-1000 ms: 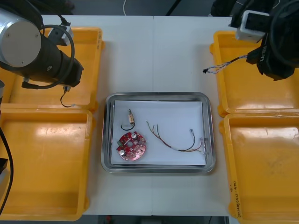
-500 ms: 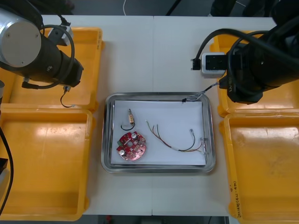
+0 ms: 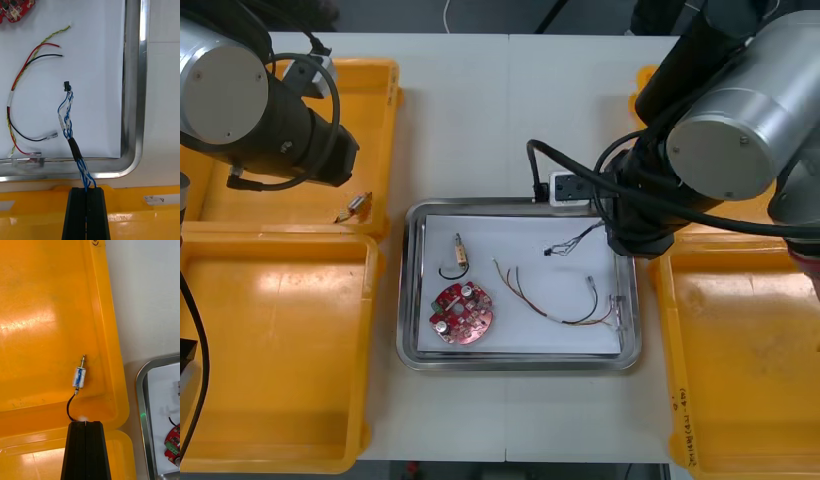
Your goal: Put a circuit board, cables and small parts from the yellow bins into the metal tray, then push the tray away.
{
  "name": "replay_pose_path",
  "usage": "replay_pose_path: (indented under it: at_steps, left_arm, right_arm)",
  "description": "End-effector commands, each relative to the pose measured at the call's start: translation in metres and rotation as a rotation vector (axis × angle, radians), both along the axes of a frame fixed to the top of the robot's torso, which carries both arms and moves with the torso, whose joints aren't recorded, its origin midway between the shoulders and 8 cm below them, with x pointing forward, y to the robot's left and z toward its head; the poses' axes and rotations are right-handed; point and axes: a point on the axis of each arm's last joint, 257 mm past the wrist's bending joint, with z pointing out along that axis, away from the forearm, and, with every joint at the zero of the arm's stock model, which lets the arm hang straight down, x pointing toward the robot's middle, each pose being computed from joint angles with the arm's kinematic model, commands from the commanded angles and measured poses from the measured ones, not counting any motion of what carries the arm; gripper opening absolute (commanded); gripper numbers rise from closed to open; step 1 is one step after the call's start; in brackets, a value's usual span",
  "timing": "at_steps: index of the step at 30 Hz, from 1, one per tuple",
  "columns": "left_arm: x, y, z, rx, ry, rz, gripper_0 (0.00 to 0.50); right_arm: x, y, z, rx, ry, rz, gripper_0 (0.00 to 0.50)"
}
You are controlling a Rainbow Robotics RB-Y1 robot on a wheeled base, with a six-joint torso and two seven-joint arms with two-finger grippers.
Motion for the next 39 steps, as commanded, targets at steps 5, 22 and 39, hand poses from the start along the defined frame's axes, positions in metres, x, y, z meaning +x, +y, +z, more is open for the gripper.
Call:
replay_pose_path:
  at_steps: [5, 22, 39]
  left_arm:
    - [-0.004, -0.009, 0.004, -0.046, -0.013, 0.029, 0.002]
    - [-0.004, -0.009, 0.005, -0.051, -0.014, 0.027, 0.004]
    - [-0.003, -0.004, 0.011, -0.063, -0.024, 0.016, 0.500]
  right_arm:
    - [0.020, 0.027, -0.005, -0.024, -0.100, -0.010, 0.000]
    - [0.035, 0.035, -0.025, -0.028, -0.118, -0.017, 0.000]
    - [0.041, 0.028, -0.057, -0.113, -0.141, 0.005, 0.000]
